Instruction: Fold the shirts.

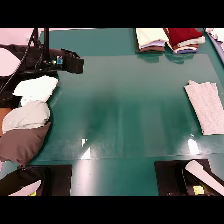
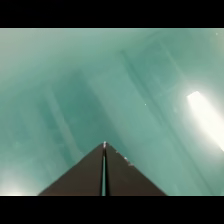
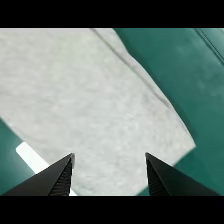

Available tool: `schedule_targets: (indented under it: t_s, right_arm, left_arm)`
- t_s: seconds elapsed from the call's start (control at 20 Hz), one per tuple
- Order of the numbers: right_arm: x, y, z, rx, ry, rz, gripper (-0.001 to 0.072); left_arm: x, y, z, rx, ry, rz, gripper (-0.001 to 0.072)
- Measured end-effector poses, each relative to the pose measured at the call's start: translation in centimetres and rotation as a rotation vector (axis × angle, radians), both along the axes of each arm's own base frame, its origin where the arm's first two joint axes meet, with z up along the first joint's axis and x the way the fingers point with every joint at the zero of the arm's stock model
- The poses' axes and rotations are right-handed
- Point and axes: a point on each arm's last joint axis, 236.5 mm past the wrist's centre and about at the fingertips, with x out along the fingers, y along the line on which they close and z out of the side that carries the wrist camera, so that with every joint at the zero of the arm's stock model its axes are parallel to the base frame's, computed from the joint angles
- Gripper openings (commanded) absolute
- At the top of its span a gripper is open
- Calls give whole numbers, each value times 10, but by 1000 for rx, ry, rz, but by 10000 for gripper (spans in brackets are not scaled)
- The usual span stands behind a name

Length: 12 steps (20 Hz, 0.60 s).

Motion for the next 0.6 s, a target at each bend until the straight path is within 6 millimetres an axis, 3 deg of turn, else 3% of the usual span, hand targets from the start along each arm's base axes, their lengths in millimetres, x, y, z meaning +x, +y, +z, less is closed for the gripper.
schedule_targets:
  t_s: [0.1, 0.25, 0.3, 0.35, 0.4, 0.45, 0.6]
  right_arm:
    - [28, 21, 24, 2, -76, 68, 526]
    - [76, 84, 57, 20, -195, 245, 508]
    - [89, 107, 66, 22, -228, 310, 440]
    - [101, 134, 74, 23, -259, 381, 319]
    - [109, 157, 81, 23, -281, 445, 104]
    - [117, 183, 87, 26, -307, 514, 11]
    - [126, 250, 98, 37, -347, 694, 11]
  left_arm:
    - [1, 0, 1, -3, -6, 1, 21]
    - [1, 0, 2, -5, -8, 2, 21]
    - [1, 0, 2, -6, -9, 2, 21]
    - [1, 0, 3, -6, -10, 2, 21]
    - [1, 0, 3, -7, -11, 3, 21]
    - [2, 0, 3, -8, -12, 3, 21]
    - [2, 0, 3, -8, -13, 3, 21]
